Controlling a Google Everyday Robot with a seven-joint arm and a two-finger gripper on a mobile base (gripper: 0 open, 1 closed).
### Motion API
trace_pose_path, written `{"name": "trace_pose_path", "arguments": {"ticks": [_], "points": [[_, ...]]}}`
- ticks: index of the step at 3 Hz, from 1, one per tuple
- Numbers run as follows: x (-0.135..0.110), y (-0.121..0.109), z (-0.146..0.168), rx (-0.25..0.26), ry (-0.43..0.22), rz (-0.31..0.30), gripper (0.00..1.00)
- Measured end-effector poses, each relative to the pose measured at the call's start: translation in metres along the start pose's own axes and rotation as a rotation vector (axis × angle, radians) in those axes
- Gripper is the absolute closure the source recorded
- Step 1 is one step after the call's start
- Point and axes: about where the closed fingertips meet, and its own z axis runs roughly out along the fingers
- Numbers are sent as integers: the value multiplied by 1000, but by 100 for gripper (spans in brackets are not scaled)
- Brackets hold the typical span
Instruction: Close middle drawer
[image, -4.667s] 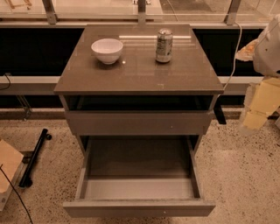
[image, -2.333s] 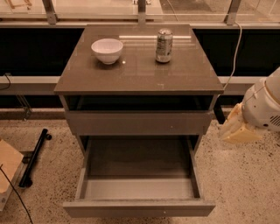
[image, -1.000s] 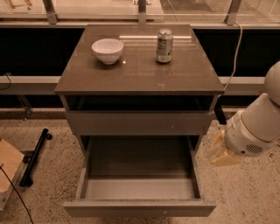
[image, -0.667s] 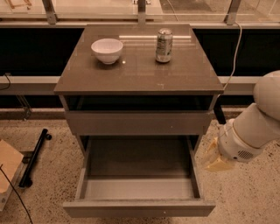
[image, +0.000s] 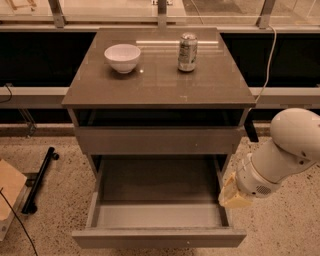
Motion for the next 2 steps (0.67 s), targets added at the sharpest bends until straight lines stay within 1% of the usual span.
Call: {"name": "trace_pose_path", "arguments": {"ticks": [1, 2], "points": [[0, 0, 3, -3, 0, -2, 100], [-2, 2, 24, -15, -5, -24, 100]]}}
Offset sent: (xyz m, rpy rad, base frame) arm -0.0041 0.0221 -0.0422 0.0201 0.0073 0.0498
